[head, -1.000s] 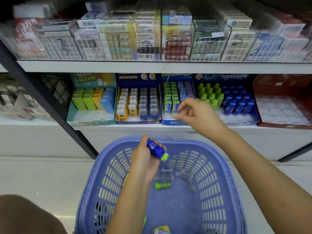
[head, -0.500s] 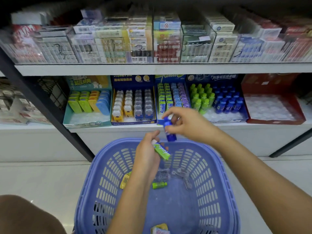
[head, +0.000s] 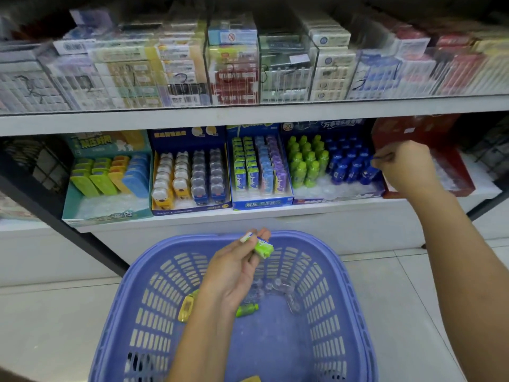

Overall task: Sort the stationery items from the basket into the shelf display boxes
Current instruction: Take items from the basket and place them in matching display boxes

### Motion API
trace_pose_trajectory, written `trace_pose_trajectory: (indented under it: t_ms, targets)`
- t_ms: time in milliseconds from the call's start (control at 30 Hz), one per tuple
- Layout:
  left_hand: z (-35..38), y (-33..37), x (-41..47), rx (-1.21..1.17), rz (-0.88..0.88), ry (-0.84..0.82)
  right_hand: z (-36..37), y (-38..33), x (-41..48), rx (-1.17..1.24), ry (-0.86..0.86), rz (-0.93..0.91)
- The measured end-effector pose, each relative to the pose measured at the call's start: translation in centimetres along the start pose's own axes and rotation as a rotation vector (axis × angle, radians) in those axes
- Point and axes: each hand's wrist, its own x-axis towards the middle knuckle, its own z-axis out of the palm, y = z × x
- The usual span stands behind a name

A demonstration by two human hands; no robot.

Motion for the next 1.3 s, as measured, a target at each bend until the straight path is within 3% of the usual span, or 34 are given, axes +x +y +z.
trace_pose_trajectory:
  t_ms: [533, 867, 967, 1033, 1100, 1233, 1300]
  targets:
    - [0.7, -1.3, -0.2, 0.190, -0.097, -0.146, 0.4, 0.3, 0.1, -0.141, -0.052, 0.014]
    - [1.1, -1.1, -0.9, 0.394, -0.034, -0.186, 0.7, 0.8, 0.1, -0.062, -0.137, 0.119]
    - [1.2, -1.2, -1.5, 0.478, 0.028, -0.202, 1.2, -0.6, -1.3, -0.135, -0.074, 0.117]
    - [1.2, -1.4, -1.9, 0.533, 0.075, -0.202, 1.7, -3.0, -3.0, -0.055, -0.014, 0.023]
    - [1.1, -1.6, -2.0, 0.575, 0.137, -0.163, 1.9, -6.0, -4.5, 0.089, -0.124, -0.084]
    - [1.0, -1.5, -1.8, 0.598, 0.236, -0.078, 0.8, -10.7, -7.6, 0.419, -0.771, -0.115]
    - [1.0, -1.2, -1.8, 0.602, 0.287, -0.074, 0.9, -12.1, -9.0, 0.443, -0.949, -0.188]
